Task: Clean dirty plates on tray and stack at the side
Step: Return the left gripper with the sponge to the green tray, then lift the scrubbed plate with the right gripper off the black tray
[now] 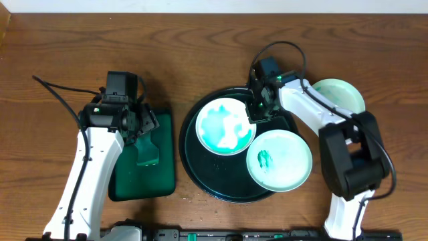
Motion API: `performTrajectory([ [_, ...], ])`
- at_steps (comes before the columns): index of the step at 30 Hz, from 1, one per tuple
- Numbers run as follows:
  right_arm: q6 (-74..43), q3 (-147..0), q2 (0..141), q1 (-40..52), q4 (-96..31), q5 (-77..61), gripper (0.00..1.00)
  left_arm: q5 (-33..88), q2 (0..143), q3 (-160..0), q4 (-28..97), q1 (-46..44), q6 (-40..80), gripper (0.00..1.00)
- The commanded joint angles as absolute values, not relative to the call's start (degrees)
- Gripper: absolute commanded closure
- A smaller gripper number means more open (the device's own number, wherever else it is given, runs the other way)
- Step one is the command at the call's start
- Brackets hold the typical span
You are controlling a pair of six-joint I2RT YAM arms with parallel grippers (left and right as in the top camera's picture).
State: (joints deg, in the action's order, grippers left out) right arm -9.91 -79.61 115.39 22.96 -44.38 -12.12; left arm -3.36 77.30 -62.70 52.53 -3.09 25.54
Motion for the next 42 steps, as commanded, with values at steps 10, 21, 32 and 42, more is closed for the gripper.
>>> performTrajectory([
  [10, -5.56, -79.88, 98.10, 30.70, -47.20, 11.44, 0.99, -3.68, 77.10, -63.26, 53.04, -2.96, 25.58, 0.20],
  [21, 2.28, -79.88, 95.68, 40.77, -48.18, 37.98, 0.99, -3.68, 77.10, -63.26, 53.04, -2.96, 25.61, 0.20],
  [32, 15.90, -79.88, 95.68, 47.40, -44.51, 58.81, 0.99, -3.68, 77.10, -63.26, 53.04, -2.96, 25.58, 0.20],
  [42, 31.70, -79.88, 95.70, 52.51, -43.07, 71.02, 0.99, -3.68, 77.10, -63.26, 53.04, -2.96, 25.58, 0.20],
])
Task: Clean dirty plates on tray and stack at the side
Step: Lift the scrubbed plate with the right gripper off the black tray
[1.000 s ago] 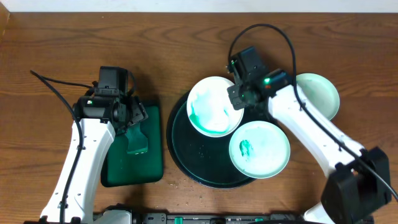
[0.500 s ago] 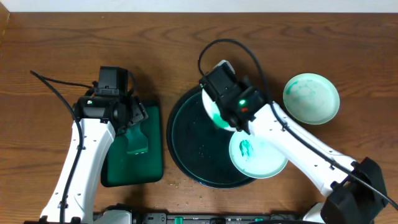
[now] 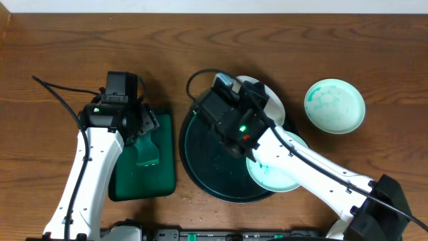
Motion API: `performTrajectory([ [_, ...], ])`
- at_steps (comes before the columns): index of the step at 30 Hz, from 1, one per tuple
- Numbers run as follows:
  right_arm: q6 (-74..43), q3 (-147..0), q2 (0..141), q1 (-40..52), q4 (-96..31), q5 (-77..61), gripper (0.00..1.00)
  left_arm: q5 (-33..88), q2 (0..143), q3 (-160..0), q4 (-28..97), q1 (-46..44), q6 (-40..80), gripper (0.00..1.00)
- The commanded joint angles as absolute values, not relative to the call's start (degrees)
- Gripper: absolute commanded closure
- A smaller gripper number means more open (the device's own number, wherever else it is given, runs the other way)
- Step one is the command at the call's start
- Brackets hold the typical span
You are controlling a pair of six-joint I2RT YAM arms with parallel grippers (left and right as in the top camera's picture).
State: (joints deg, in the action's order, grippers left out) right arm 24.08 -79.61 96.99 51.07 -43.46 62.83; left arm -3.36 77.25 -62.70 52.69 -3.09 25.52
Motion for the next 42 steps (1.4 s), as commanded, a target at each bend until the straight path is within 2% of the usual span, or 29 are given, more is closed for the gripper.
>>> performTrajectory([
  [1, 33.08, -79.88, 95.68, 52.88, -43.05, 71.90, 0.99, -3.68, 77.10, -63.26, 53.04, -2.96, 25.61, 0.20],
  [6, 38.85, -79.88, 95.68, 54.50, -43.00, 74.22, 0.99, -3.68, 77.10, -63.26, 53.04, -2.96, 25.58, 0.19],
  [18, 44.01, -79.88, 95.70, 56.14, -42.98, 77.17, 0.99, -3.68, 77.10, -63.26, 53.04, -2.96, 25.58, 0.19],
  [31, 43.97, -79.88, 95.72, 57.47, -42.57, 79.44, 0.99, -3.68, 77.10, -63.26, 53.04, -2.96, 25.58, 0.19],
  [35, 43.07, -79.85, 95.77, 56.42, -42.15, 74.11, 0.99, -3.68, 77.10, -63.26, 53.04, -2.96, 25.58, 0.19],
  [39, 44.03, -79.88, 95.90, 56.45, -40.29, 79.00, 0.99, -3.68, 77.10, -63.26, 53.06, -2.96, 25.58, 0.19],
  [42, 43.20, -79.85, 95.96, 55.72, -39.88, 75.72, 0.99, -3.68, 77.10, -63.26, 52.99, -2.96, 25.61, 0.19],
])
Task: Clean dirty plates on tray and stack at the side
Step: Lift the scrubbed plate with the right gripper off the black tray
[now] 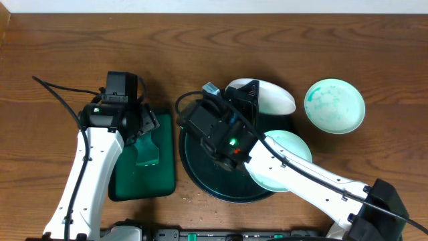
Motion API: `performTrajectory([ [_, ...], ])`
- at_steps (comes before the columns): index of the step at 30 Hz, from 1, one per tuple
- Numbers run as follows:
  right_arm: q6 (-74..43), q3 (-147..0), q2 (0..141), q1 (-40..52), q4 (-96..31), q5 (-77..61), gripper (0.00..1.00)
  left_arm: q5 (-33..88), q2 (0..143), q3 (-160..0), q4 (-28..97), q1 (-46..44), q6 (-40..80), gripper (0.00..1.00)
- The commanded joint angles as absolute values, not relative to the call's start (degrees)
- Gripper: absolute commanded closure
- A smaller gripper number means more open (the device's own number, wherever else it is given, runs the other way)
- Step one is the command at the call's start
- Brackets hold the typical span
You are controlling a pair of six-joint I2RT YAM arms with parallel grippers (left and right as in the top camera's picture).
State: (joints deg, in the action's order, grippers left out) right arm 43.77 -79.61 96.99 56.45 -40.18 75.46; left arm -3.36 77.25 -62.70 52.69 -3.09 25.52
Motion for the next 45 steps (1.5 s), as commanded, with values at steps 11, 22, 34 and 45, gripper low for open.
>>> performTrajectory([
  [11, 44.45, -79.88, 96.38, 56.23, -39.27, 84.99, 0.99, -3.68, 77.10, -63.26, 53.06, -2.96, 25.58, 0.19],
  [22, 44.88, -79.85, 96.62, 56.01, -36.93, 79.57, 0.99, -3.68, 77.10, -63.26, 52.56, -2.96, 25.61, 0.19],
  [34, 42.22, -79.85, 96.62, 55.22, -35.75, 82.89, 0.99, -3.68, 77.10, -63.22, 52.99, -2.96, 25.61, 0.19],
  [45, 17.10, -79.85, 96.66, 45.47, -44.21, 54.68, 0.99, -3.68, 77.10, -63.22, 52.62, -2.96, 25.61, 0.19],
])
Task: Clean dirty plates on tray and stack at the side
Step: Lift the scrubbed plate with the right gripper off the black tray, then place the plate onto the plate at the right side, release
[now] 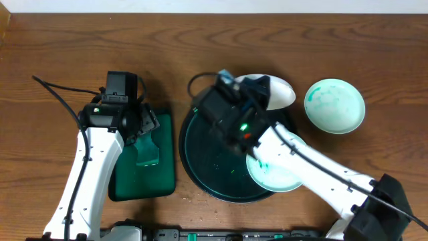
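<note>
My right gripper (pixel 259 90) is raised high above the back edge of the black round tray (pixel 204 164) and is shut on the rim of a plate (pixel 279 92). That plate is tilted steeply, showing its white underside. A pale green plate (pixel 284 175) with a green smear lies on the tray's front right, partly under my right arm. Another pale green plate (pixel 335 106) sits on the table to the right of the tray. My left gripper (pixel 148 128) rests low over the dark green mat (pixel 127 181), shut on a lighter green sponge (pixel 148 152).
The mat lies just left of the tray with a narrow strip of table between them. Cables trail from both arms. The right arm's forearm crosses the tray's right half diagonally.
My right arm and the tilted plate have shifted a little to the right and toward the back. The plate is still held up on edge. The left arm is unchanged.
At first my right gripper was at the rim of a green-smeared plate lying on the tray's back left. Then the plate was off the tray, lifted and tilted over the back edge, where it has stayed with small shifts. The left gripper kept still on the mat.
</note>
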Motion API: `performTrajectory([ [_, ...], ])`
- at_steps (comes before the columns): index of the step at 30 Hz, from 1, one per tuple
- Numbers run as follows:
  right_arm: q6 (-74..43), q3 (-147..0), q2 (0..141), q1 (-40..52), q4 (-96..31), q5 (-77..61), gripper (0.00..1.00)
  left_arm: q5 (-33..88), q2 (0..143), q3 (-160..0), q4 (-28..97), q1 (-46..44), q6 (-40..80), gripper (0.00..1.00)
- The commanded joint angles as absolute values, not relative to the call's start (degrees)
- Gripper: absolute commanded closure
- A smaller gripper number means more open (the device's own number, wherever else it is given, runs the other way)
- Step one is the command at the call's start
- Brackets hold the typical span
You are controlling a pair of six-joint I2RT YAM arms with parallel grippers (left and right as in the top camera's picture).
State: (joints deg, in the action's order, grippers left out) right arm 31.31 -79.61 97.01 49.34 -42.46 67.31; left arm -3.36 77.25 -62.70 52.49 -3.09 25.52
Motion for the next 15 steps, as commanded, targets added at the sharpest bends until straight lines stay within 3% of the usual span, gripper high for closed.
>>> performTrajectory([
  [1, 14.00, -79.85, 96.66, 43.97, -45.04, 51.16, 0.99, -3.68, 77.10, -63.22, 52.62, -2.96, 25.61, 0.19],
  [15, -13.93, -79.88, 96.64, 19.66, -49.52, 35.59, 0.99, -3.68, 77.10, -63.22, 52.56, -2.96, 25.61, 0.19],
])
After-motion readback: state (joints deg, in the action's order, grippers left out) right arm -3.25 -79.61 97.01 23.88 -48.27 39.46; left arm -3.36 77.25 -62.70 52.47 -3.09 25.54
